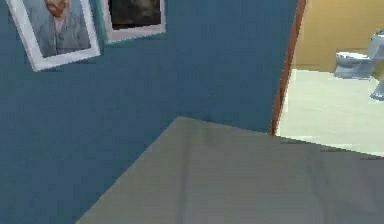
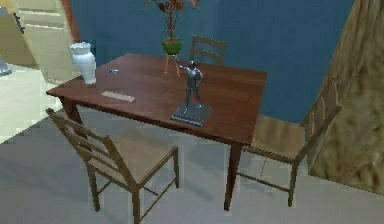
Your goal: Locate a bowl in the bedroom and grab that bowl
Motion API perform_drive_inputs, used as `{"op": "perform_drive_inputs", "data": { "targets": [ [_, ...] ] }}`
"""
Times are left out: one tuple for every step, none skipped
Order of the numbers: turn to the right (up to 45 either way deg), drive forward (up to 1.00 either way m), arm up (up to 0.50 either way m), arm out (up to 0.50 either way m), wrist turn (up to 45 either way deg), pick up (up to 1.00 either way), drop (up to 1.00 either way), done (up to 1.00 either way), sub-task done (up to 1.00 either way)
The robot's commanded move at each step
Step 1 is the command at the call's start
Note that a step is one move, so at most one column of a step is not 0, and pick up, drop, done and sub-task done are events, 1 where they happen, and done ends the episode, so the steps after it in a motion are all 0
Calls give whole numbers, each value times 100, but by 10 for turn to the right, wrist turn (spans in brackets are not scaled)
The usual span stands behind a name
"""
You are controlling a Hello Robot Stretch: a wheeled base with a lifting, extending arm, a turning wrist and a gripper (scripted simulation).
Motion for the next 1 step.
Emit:
{"op": "perform_drive_inputs", "data": {
  "targets": [
    [0,30,0,0,0,0,0,0,0]
  ]
}}
